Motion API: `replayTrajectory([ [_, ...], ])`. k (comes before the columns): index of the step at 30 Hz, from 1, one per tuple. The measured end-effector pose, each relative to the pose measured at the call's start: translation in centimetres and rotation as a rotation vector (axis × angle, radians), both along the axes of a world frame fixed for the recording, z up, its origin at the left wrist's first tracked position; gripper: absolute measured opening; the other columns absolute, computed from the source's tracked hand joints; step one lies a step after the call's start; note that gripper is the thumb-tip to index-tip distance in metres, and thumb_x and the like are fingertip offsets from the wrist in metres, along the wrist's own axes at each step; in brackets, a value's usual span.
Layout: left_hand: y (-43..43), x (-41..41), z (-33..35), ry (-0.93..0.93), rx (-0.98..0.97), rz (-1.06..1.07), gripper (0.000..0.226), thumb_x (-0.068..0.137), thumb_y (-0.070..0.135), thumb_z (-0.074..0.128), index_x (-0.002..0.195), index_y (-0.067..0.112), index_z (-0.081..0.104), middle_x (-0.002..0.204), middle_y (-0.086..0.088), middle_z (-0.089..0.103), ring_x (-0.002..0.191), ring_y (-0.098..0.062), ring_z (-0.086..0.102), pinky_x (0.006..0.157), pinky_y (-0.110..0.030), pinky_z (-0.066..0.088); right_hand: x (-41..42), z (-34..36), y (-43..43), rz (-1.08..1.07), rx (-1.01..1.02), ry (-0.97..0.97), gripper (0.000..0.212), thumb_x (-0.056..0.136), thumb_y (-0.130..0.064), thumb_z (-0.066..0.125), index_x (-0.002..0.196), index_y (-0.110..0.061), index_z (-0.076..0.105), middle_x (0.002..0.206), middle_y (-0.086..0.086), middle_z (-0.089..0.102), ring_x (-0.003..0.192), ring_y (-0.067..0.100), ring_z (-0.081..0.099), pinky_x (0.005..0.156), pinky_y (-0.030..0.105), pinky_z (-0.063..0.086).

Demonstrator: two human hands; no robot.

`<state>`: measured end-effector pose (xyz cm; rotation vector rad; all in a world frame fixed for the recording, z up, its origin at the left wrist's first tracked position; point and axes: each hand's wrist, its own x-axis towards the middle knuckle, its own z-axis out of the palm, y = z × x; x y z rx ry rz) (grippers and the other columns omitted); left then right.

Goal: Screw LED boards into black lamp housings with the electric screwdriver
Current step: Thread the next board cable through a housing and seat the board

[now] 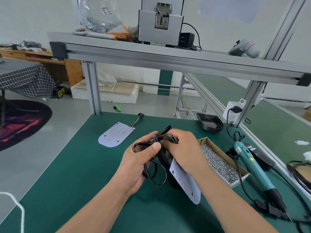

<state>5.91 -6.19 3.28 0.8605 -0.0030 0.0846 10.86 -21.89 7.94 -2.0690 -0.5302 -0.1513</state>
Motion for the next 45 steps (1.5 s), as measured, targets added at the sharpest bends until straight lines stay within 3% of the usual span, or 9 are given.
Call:
replayTrajectory([
  [6,0.6,0.4,-0.3,-0.016,0.026,-0.004,0.054,0.086,0.014,0.078,0.138,0.004,0.067,0.135,-0.023,0.07,0.129,-0.037,0.066,0.114,-0.048,0.049,0.4,0.1,-0.1,0.197,-0.088,0.06,0.024,0.095,-0.03,0.061,0.107,-0.047,0.074,0.1,-0.013,0.075,0.094,0.007,0.068,0.083,0.028,0.054],
  [11,0.5,1.2,-0.3,0.081,-0.134,0.066,0.029,0.097,0.02,0.066,0.111,-0.002,0.079,0.121,-0.026,0.074,0.105,-0.029,0.076,0.09,-0.035,0.062,0.5,-0.6,-1.9,0.268,0.058,0.174,0.027,0.102,-0.04,0.061,0.126,-0.04,0.073,0.122,-0.017,0.075,0.118,0.004,0.067,0.102,0.033,0.051],
  [15,1.0,1.4,-0.6,0.161,-0.114,0.039,0.027,0.104,0.014,0.058,0.11,0.003,0.082,0.122,-0.022,0.075,0.106,-0.029,0.076,0.101,-0.044,0.057,1.1,-2.1,-3.1,0.064,0.168,0.094,0.026,0.108,-0.043,0.054,0.121,-0.033,0.074,0.121,-0.015,0.074,0.119,0.001,0.064,0.106,0.031,0.048],
  [18,0.7,1.5,-1.0,0.118,-0.041,0.046,0.029,0.106,0.002,0.052,0.112,0.002,0.081,0.123,-0.021,0.076,0.104,-0.024,0.077,0.085,-0.03,0.062,1.9,-3.0,-3.3,-0.094,0.093,0.136,0.032,0.109,-0.042,0.054,0.136,-0.032,0.066,0.136,-0.02,0.064,0.129,-0.007,0.054,0.117,0.029,0.039],
  [24,0.0,1.7,-1.6,0.092,0.053,0.057,0.021,0.096,-0.008,0.063,0.105,0.001,0.079,0.108,-0.027,0.077,0.085,-0.028,0.078,0.072,-0.034,0.064,2.4,-3.4,-3.5,-0.036,0.159,0.241,0.026,0.109,-0.029,0.053,0.104,-0.026,0.078,0.103,-0.014,0.079,0.098,0.008,0.072,0.089,0.03,0.053],
  [28,-0.6,2.0,-2.1,0.139,0.184,0.119,0.028,0.089,-0.015,0.064,0.102,0.003,0.08,0.102,-0.028,0.077,0.084,-0.034,0.075,0.082,-0.044,0.063,2.5,-3.4,-3.5,-0.01,0.225,0.255,0.04,0.097,-0.038,0.058,0.089,0.002,0.058,0.079,0.005,0.057,0.076,0.018,0.05,0.075,0.04,0.037],
  [33,-0.3,2.4,-2.6,0.148,0.384,0.319,0.037,0.088,-0.012,0.063,0.096,0.017,0.083,0.097,-0.01,0.08,0.077,-0.017,0.069,0.078,-0.028,0.057,2.4,-3.3,-3.8,0.043,0.362,0.335,0.035,0.097,-0.038,0.058,0.091,-0.004,0.068,0.083,0.009,0.065,0.08,0.021,0.056,0.08,0.041,0.042],
  [38,0.0,2.7,-3.0,0.193,0.426,0.454,0.028,0.086,-0.008,0.069,0.098,0.017,0.077,0.096,-0.005,0.078,0.085,-0.018,0.07,0.094,-0.046,0.057,2.4,-3.5,-4.0,0.186,0.405,0.383,0.034,0.097,-0.052,0.067,0.11,-0.023,0.077,0.111,0.0,0.077,0.103,0.019,0.069,0.094,0.04,0.052],
  [45,-0.6,2.2,-2.4,0.137,0.527,0.392,0.013,0.089,0.026,0.075,0.101,0.027,0.075,0.1,-0.007,0.078,0.09,-0.025,0.071,0.092,-0.051,0.057,2.5,-3.0,-4.6,0.342,0.416,0.432,0.052,0.077,-0.007,0.086,0.126,-0.014,0.07,0.118,0.008,0.074,0.108,0.021,0.07,0.093,0.031,0.056],
])
